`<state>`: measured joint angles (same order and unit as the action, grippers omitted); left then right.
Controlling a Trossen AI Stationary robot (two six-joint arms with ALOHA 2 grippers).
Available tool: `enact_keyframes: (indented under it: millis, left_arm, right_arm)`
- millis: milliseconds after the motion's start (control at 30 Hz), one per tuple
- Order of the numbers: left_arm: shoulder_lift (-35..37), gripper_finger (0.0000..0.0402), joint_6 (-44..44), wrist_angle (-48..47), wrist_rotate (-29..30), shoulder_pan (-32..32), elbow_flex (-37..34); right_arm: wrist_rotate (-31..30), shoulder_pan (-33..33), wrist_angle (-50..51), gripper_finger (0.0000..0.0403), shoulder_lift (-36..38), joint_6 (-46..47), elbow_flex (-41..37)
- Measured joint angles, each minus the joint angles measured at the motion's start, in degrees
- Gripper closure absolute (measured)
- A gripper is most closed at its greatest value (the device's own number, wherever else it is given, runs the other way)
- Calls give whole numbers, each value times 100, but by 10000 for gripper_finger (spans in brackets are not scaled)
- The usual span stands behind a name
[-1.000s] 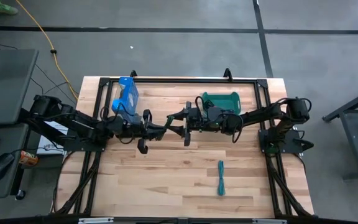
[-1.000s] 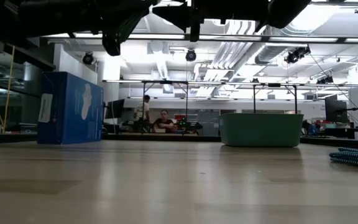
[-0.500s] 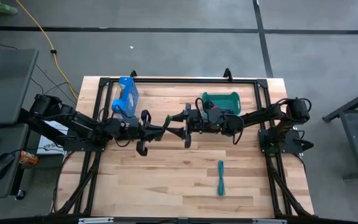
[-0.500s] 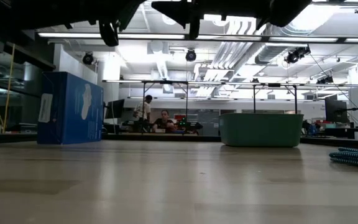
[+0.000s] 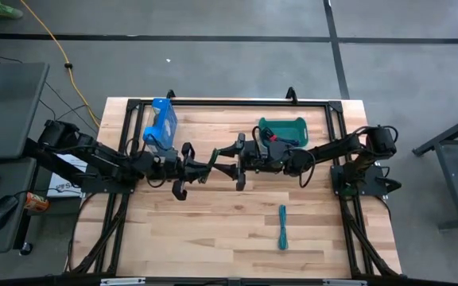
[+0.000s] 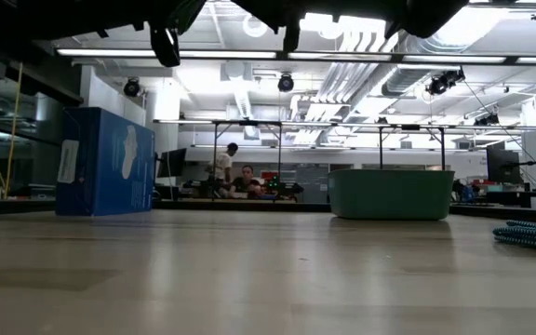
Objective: Pick and place USB-C Cables
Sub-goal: Put the green charger cable into the green bin
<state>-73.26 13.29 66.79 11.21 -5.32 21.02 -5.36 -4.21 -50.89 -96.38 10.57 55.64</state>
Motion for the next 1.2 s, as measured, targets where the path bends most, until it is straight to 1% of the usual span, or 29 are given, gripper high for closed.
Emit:
enact_keyframes:
  millis: [100, 333, 467, 900, 967, 1033, 1200]
  left_arm:
    - [-200, 399, -64, 5, 5, 0, 96]
    - [-688, 399, -106, -8, 191, 0, 341]
    - [-740, 399, -133, 2, 162, 1, 385]
    - [-740, 399, -194, -10, 150, 4, 379]
    - [-740, 399, -194, -10, 147, 4, 378]
    - [-740, 399, -192, -10, 145, 4, 378]
    - [-740, 399, -165, -22, 146, 4, 374]
  right_arm:
    - [21, -9, -51, 192, -100, -5, 0]
    - [384, -4, 32, 192, -380, -22, 346]
    - [395, -7, 279, 192, -389, -50, 458]
    - [436, -7, 349, 195, -389, -77, 461]
    - [435, -7, 350, 207, -389, -72, 461]
    - [434, -7, 375, 228, -389, -60, 461]
    - [439, 4, 445, 305, -388, -55, 463]
